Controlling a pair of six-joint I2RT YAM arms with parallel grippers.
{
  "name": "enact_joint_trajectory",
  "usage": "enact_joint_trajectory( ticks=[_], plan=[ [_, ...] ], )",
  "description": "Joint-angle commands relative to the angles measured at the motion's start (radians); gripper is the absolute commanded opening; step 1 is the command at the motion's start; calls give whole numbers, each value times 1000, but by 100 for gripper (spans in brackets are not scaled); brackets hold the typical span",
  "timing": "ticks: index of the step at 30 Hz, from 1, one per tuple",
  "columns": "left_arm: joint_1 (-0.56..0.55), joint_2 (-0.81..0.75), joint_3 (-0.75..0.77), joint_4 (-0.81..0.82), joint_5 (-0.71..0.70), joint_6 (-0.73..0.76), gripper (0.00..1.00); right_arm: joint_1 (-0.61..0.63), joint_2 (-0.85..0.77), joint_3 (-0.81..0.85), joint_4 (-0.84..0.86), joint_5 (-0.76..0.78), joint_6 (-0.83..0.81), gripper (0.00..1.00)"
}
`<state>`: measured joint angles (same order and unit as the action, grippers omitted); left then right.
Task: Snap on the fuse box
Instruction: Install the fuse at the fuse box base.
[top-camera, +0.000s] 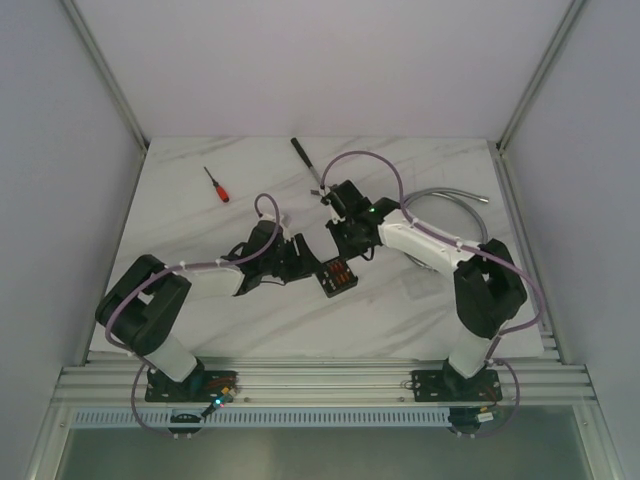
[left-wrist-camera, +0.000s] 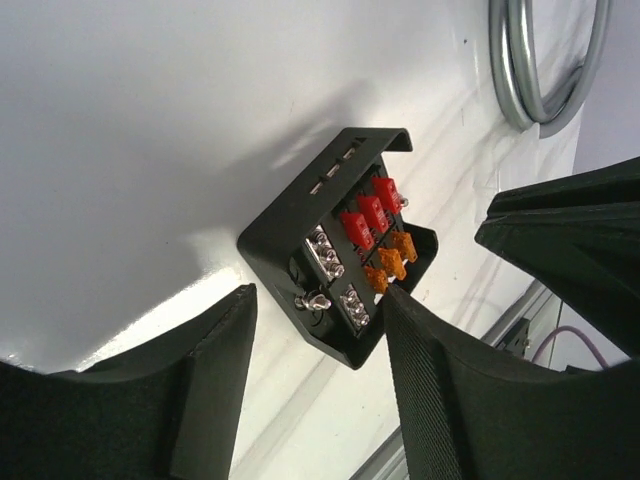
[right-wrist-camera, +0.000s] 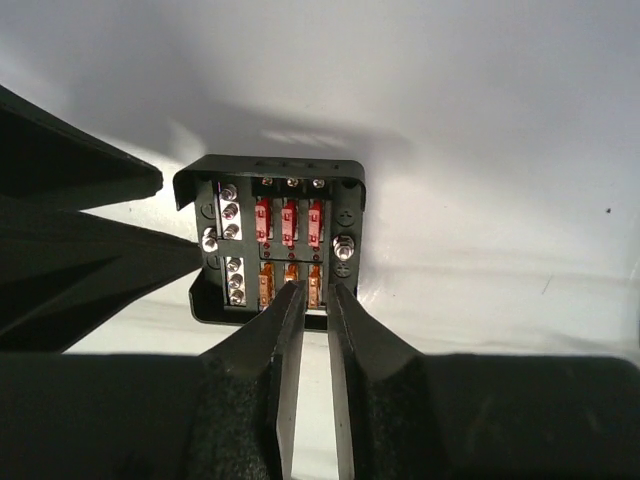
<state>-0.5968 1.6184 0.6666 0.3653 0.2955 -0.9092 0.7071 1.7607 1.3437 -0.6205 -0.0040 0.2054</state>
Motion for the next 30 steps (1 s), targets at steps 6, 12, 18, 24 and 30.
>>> enact_joint_trajectory(
  ticks=[6, 12, 18, 24, 30],
  plan=[
    [-3, -34, 16, -53, -54, 29, 68, -9, 35, -35, 85, -23, 22, 21],
    [-3, 8, 48, -54, -53, 41, 63, -12, 101, -10, 99, -33, 22, 18],
    [-3, 53, 67, -53, -42, 50, 60, -15, 142, -1, 97, -28, 25, 11],
    [-3, 82, 71, -53, -32, 50, 55, -15, 199, -5, 40, -18, 25, 0],
    [-3, 87, 63, -52, -40, 50, 52, -16, 271, -74, -25, 52, 37, 0]
  ],
)
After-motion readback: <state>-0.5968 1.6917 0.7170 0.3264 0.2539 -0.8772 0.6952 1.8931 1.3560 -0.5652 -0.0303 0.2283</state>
